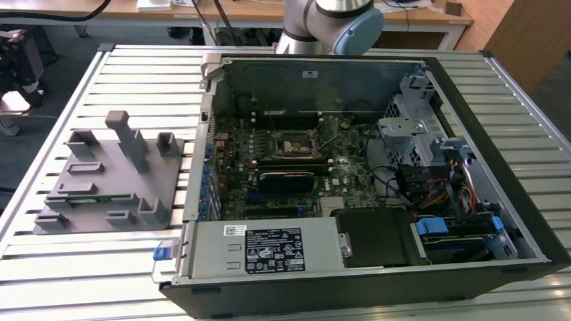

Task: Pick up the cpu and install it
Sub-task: 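Pick up the cpu and move it towards the insertion slot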

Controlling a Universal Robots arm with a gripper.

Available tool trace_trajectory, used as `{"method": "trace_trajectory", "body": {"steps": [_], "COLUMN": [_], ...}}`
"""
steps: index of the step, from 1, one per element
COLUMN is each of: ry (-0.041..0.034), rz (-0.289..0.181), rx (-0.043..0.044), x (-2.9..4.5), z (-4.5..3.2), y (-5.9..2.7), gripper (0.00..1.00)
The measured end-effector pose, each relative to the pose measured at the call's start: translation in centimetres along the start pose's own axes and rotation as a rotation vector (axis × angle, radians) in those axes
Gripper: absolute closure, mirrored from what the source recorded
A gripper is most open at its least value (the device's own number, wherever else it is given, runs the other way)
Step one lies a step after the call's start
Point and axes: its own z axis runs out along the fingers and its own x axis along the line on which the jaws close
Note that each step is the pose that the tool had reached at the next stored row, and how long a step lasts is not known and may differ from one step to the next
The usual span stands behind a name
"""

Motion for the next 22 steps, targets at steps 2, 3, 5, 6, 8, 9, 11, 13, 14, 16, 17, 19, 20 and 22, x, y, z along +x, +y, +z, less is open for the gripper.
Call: {"method": "trace_trajectory", "body": {"steps": [2,3,5,6,8,9,11,13,14,16,17,19,20,22], "ry": [-0.0001,-0.0003,-0.0005,-0.0006,-0.0009,-0.0009,-0.0012,-0.0014,-0.0014,-0.0017,-0.0018,-0.0022,-0.0022,-0.0026], "rz": [0.000,0.000,0.000,0.000,0.000,0.000,0.000,0.000,0.000,0.000,0.000,0.000,0.000,0.000], "rx": [0.0001,0.0000,0.0000,0.0001,0.0001,0.0001,0.0001,0.0001,0.0002,0.0001,0.0001,0.0001,0.0002,0.0001], "x": [0.00,0.00,-0.01,-0.01,-0.01,-0.01,-0.01,-0.01,-0.01,-0.01,-0.01,-0.01,-0.02,-0.02], "z": [-0.18,-0.25,-0.40,-0.47,-0.62,-0.71,-0.85,-1.00,-1.07,-1.21,-1.27,-1.40,-1.47,-1.59], "y": [0.01,0.01,0.02,0.03,0.04,0.04,0.05,0.06,0.07,0.08,0.08,0.09,0.10,0.11], "gripper": [0.46,0.46,0.46,0.46,0.46,0.46,0.46,0.46,0.46,0.46,0.46,0.46,0.46,0.46]}}
